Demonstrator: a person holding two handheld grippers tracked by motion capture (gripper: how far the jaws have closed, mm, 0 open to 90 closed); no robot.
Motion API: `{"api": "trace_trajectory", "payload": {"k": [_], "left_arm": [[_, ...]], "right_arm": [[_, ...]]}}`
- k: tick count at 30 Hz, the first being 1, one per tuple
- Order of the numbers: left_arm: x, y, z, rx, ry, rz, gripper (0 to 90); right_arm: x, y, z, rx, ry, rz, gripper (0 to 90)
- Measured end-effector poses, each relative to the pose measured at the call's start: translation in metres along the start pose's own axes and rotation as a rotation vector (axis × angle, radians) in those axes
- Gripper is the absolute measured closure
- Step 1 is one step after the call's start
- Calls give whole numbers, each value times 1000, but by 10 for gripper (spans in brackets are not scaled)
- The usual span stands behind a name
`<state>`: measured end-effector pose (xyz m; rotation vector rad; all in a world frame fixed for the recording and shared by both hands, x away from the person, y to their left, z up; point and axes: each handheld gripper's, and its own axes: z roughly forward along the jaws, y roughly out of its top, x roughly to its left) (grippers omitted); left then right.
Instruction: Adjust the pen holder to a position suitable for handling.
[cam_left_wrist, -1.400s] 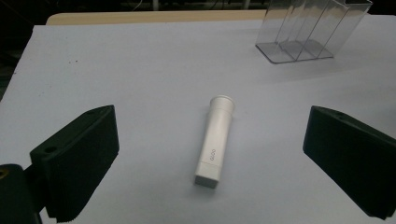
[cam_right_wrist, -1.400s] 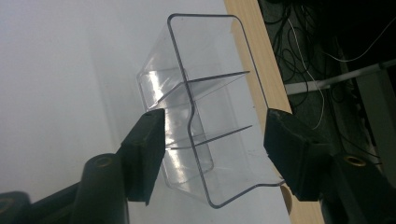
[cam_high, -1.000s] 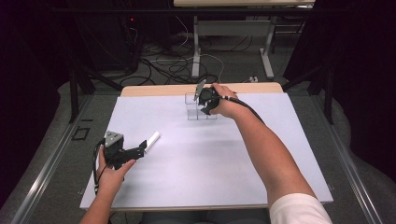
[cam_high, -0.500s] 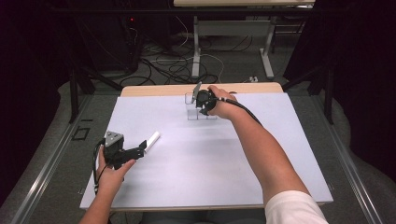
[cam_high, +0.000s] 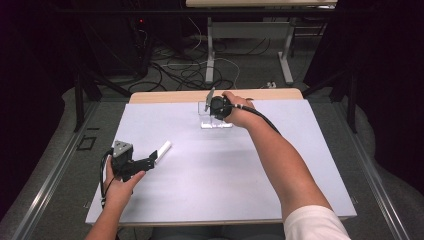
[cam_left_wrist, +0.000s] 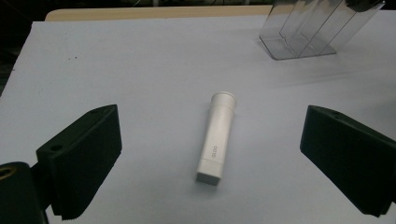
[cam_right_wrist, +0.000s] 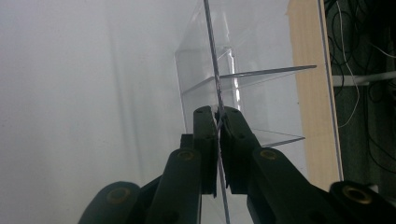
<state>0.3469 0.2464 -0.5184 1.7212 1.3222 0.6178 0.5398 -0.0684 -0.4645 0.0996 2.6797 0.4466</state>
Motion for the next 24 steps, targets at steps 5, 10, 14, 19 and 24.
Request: {"api": "trace_trajectory", "payload": {"k": [5,10,14,19,24], "left_arm": [[0,0,0,1,-1,1,59],[0,0,0,-1,0,-1,60],[0,0,0,-1,1,-1,60],[0,0,0,1,2,-1,60],[0,0,0,2,3,-2,62]], "right_arm": [[1,2,-1,16,-22,-23,862],[4,1,-4,26,12,-40,887],[7,0,-5,39,20,-54,889],[13,-4,-11,42,30,-74,888],[19,-5,-17,42,30,-103,885]]}}
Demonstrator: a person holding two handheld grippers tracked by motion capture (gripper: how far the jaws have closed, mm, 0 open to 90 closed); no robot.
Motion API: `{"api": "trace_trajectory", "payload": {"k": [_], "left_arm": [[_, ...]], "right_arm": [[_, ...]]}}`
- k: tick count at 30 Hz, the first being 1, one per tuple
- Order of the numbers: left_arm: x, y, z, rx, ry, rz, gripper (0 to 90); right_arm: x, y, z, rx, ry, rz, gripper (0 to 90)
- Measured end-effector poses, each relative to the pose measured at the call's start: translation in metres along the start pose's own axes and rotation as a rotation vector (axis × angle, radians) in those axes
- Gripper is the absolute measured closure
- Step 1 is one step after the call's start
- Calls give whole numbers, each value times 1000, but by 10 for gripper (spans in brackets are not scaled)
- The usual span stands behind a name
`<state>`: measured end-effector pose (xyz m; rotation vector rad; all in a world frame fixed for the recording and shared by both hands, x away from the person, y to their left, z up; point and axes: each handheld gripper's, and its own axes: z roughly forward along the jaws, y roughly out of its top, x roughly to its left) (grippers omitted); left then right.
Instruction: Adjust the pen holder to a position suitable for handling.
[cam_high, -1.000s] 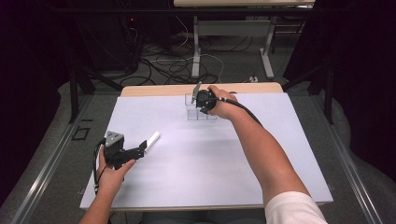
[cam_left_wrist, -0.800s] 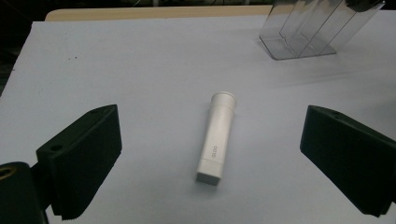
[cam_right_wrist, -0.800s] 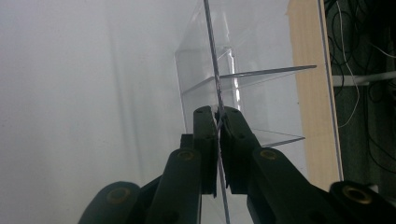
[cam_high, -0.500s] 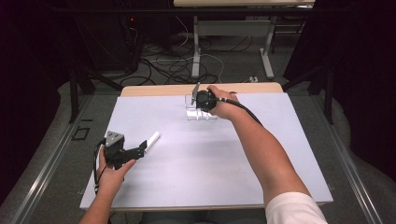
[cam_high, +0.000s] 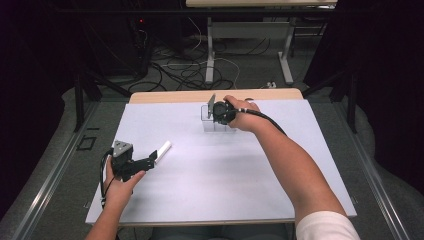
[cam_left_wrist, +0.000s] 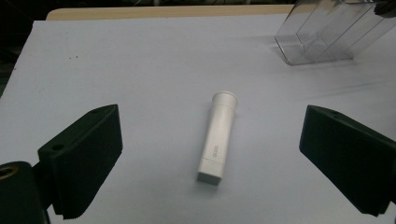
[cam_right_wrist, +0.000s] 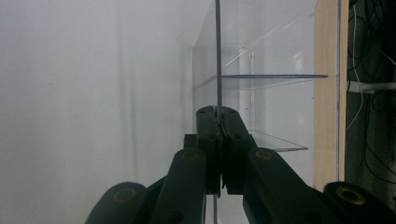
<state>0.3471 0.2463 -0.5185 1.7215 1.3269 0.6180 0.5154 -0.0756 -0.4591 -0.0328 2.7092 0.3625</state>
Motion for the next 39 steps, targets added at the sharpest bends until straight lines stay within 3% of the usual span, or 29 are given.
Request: {"api": "trace_trajectory", "payload": {"k": [14,25,32,39], "left_arm": [[-1,-1,1,-11,7,1,64],[-1,-1,1,-6,7,0,64],[-1,-1,1,-2,7,3,64],[-2,-1,2,2,5,12,65]], "right_arm": [[27,1,-21,-29,74,7,884],[38,11,-26,-37,111,24,884],[42,8,-23,-29,130,27,884],[40,3,-21,-64,126,43,873]]}}
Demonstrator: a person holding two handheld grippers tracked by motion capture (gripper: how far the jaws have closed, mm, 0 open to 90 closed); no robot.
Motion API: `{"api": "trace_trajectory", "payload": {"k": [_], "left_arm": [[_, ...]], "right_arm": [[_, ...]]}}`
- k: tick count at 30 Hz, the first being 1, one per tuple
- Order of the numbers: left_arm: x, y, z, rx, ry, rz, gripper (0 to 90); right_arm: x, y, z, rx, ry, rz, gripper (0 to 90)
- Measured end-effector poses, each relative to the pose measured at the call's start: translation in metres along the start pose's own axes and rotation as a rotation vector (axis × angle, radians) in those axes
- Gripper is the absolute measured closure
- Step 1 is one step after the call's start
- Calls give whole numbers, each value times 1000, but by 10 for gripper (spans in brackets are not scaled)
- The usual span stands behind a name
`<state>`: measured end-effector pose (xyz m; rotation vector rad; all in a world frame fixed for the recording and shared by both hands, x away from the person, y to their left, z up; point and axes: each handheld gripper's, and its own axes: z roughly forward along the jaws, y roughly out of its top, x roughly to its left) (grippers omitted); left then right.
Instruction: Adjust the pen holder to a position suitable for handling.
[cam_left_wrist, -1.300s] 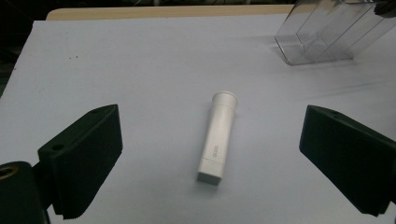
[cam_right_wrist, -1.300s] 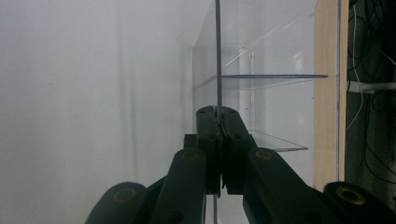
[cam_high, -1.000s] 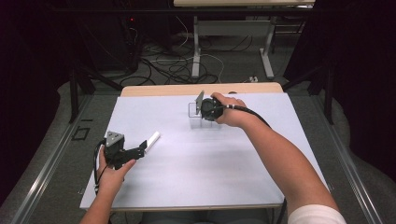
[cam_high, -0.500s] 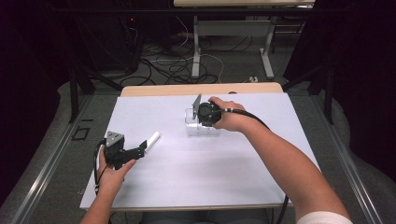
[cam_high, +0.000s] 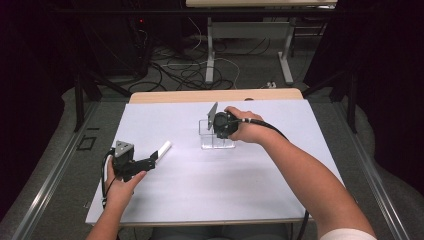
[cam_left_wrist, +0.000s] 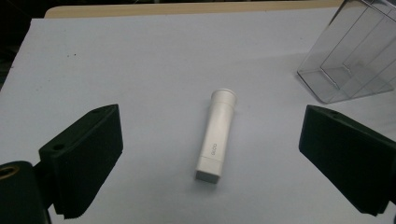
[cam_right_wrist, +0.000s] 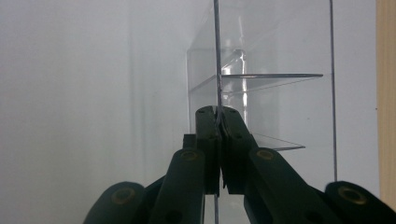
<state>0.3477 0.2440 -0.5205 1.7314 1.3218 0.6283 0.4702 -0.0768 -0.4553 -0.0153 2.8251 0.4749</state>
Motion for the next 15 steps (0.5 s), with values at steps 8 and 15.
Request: {"api": "trace_trajectory", "payload": {"k": [8,15], "left_arm": [[0,0,0,1,1,0,65],[1,0,0,3,2,-1,65]], "right_arm": [[-1,-5,5,-21,-33,-21,831],[3,-10,9,-44,-50,-11,723]]}}
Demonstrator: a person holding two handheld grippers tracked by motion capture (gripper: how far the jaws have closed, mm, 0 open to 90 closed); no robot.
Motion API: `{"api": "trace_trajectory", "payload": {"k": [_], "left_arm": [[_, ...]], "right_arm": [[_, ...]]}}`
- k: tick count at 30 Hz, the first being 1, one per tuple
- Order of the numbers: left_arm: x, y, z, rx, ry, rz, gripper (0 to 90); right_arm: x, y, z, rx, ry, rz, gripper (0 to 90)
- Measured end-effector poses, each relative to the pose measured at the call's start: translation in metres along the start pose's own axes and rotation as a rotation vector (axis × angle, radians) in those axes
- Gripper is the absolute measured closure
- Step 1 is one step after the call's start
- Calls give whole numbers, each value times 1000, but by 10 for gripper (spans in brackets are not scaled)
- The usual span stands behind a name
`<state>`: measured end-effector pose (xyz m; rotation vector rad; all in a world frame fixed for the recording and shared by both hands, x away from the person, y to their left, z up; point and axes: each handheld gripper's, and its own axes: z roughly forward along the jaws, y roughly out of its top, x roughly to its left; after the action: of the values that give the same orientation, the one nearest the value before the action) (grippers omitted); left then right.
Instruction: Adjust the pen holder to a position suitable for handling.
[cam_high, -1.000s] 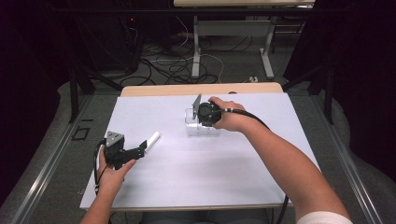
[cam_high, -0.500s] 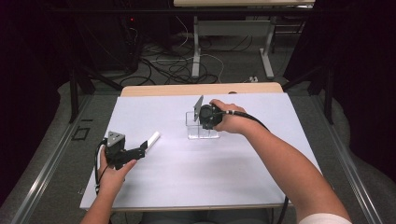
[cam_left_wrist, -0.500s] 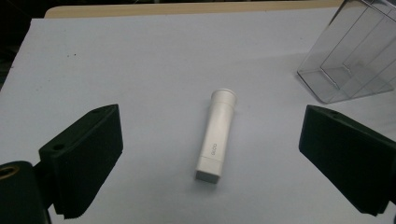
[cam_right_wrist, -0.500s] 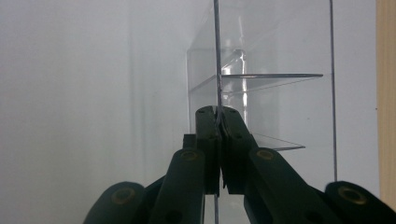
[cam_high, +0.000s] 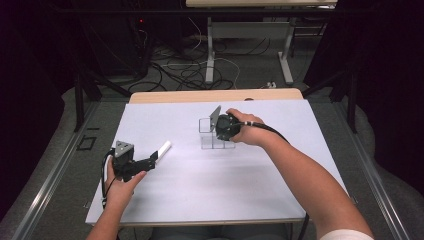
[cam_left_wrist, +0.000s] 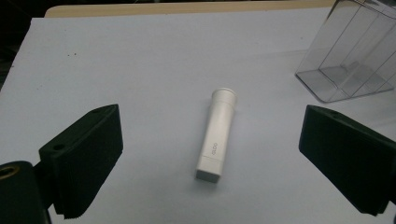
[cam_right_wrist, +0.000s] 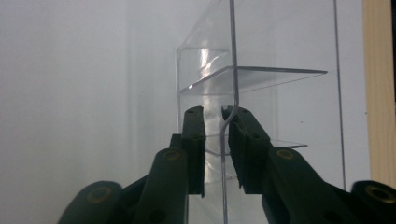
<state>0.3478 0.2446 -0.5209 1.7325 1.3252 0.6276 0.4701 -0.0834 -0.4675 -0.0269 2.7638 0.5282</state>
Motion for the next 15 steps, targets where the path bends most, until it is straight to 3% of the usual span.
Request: {"api": "trace_trajectory", "payload": {"k": [2,7,8,10,11,12,13,15], "left_arm": [[0,0,0,1,0,1,65],[-1,0,0,4,0,5,65],[-1,0,0,5,2,5,65],[-1,0,0,6,1,5,65],[-1,0,0,6,2,5,65],[-1,0,1,4,3,5,65],[-1,0,1,4,3,5,65],[-1,-1,1,4,2,0,66]], "right_arm": [[2,0,-3,-34,-15,37,673],[6,-2,-13,-94,-79,61,529],[10,-2,-18,-94,-110,99,509],[11,-2,-21,-102,-109,108,488],[13,-3,-23,-120,-114,139,482],[15,-7,-29,-163,-93,222,456],[15,-7,-29,-163,-93,222,456],[18,-12,-34,-197,-93,308,431]]}}
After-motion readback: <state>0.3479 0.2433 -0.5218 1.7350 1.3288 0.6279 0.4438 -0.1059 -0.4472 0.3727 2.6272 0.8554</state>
